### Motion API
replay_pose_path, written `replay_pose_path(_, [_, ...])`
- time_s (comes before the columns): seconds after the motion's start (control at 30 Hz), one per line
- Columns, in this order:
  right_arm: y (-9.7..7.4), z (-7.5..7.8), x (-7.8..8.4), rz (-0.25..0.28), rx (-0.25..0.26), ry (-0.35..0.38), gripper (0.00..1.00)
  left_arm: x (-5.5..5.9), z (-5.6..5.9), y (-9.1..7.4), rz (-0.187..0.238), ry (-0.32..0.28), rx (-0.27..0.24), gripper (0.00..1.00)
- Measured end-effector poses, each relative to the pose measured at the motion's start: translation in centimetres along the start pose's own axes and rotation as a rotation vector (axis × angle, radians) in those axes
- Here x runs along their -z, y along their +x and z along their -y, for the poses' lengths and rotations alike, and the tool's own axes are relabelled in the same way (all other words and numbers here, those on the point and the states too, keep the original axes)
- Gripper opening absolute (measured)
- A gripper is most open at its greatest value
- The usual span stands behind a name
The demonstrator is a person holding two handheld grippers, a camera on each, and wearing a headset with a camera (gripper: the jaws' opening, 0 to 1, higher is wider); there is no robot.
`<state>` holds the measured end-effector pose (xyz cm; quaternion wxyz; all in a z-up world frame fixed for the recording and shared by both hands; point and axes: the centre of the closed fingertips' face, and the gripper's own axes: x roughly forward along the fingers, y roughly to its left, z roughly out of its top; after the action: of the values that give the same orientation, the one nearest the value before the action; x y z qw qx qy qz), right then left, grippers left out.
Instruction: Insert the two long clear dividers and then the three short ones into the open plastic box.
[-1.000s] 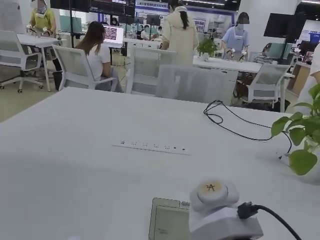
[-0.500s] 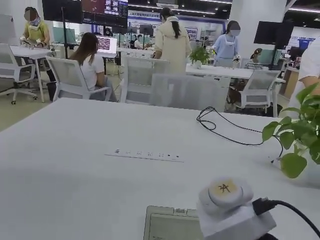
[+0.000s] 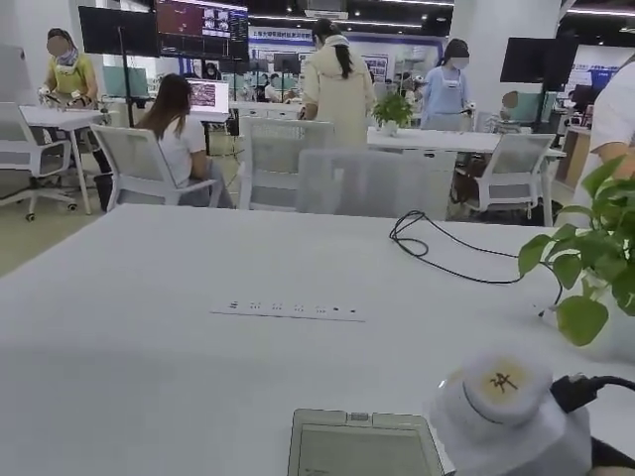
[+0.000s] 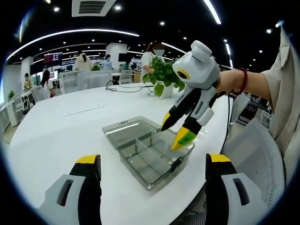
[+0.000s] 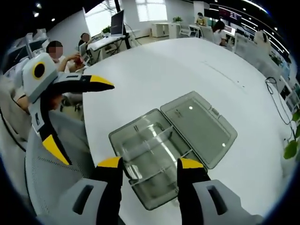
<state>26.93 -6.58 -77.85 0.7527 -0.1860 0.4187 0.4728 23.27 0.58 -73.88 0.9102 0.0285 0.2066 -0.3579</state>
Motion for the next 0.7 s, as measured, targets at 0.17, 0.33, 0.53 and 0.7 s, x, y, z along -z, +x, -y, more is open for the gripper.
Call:
replay_pose_path(0.17, [-1.0,0.6,1.4,-0.024,-0.004,-0.089,0.49,0.1,0.1,-0.1,-0.006,0.000,-0.007,0.94])
replay_pose_path(0.33, [-1.8,1.3,2.6,-0.036,-0.005,-0.109,0.51,0.1,0.3,-0.1,-0.011,-0.001,-0.011,0.94])
replay_pose_path(0.53, [-2.8,2.5,4.6,-0.052,-0.009,-0.114,0.52,0.1,0.2,-0.2,-0.007,-0.002,-0.022,0.94])
replay_pose_path(0.7, [-3.3,3.3,6.1,-0.067,-0.013,-0.131,0.53,0.2,0.2,-0.2,-0.007,-0.006,-0.031,0.94])
